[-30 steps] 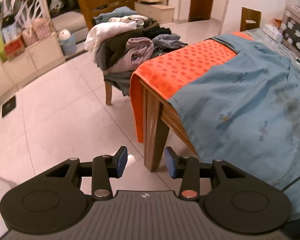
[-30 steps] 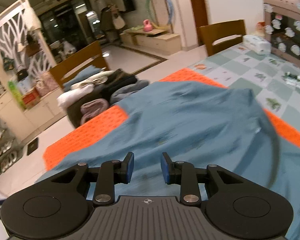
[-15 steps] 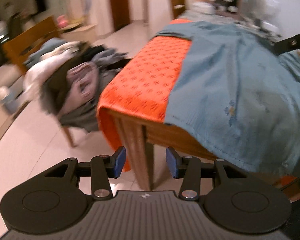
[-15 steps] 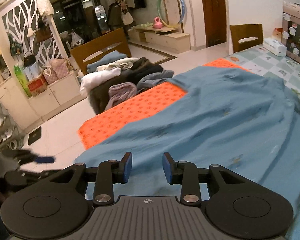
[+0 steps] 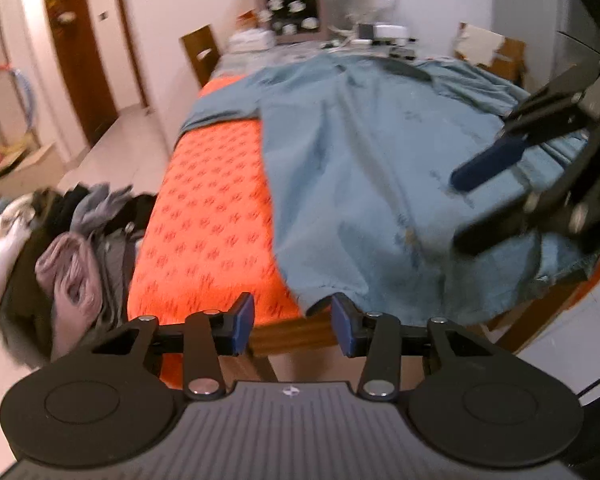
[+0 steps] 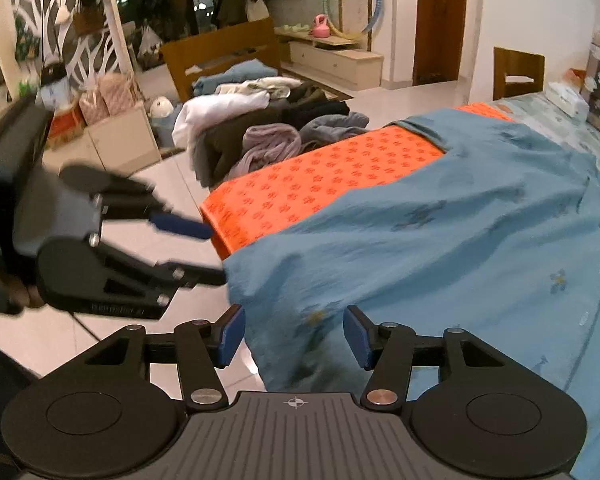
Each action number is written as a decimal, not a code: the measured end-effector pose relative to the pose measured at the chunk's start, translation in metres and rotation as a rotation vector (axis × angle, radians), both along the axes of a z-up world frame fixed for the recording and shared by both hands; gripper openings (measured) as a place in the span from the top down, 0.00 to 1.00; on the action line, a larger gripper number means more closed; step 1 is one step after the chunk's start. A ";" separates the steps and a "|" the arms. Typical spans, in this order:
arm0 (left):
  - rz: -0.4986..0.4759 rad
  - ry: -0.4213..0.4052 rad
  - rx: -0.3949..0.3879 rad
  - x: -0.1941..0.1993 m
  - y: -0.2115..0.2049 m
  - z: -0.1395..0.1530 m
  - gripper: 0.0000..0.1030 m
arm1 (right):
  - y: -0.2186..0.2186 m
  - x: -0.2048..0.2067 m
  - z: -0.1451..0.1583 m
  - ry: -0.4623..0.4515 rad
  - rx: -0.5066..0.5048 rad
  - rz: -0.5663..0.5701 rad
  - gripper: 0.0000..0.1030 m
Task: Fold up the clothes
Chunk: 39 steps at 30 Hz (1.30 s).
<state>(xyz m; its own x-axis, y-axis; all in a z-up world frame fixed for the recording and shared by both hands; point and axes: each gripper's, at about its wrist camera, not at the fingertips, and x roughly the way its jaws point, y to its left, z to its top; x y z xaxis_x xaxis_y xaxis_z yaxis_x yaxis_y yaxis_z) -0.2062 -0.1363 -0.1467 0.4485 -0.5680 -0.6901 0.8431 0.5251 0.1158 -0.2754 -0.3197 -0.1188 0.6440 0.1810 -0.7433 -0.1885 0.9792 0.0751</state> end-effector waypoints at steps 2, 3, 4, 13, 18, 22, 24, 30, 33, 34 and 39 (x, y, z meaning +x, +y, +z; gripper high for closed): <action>-0.020 0.004 -0.020 0.003 -0.003 0.006 0.57 | 0.011 0.001 -0.004 -0.001 -0.014 0.005 0.44; -0.028 0.007 -0.030 0.003 -0.005 0.009 0.57 | 0.016 0.002 -0.007 -0.006 -0.027 0.009 0.44; -0.034 0.010 -0.040 0.005 -0.007 0.013 0.57 | 0.021 0.004 -0.009 -0.011 -0.042 0.014 0.44; -0.006 0.024 -0.087 0.019 -0.013 0.028 0.57 | 0.054 0.031 -0.034 -0.016 -0.156 0.031 0.46; 0.081 0.057 -0.098 0.029 0.009 0.029 0.57 | 0.078 0.026 -0.045 -0.054 -0.294 0.061 0.46; 0.134 0.067 -0.085 0.032 0.028 0.027 0.57 | 0.104 0.022 -0.061 -0.083 -0.488 0.097 0.56; 0.147 0.064 -0.073 0.029 0.034 0.024 0.56 | 0.110 0.024 -0.069 -0.073 -0.553 0.090 0.89; 0.153 0.053 -0.036 0.014 0.043 0.014 0.55 | 0.107 0.022 -0.056 -0.114 -0.551 0.085 0.93; 0.158 0.064 -0.041 0.009 0.044 0.011 0.55 | 0.105 0.018 -0.046 -0.143 -0.533 0.088 0.96; 0.157 0.064 -0.044 0.006 0.044 0.011 0.55 | 0.104 0.018 -0.042 -0.149 -0.524 0.082 0.96; 0.139 0.075 -0.078 -0.003 0.033 0.014 0.51 | 0.084 0.010 -0.004 -0.166 -0.439 0.005 0.97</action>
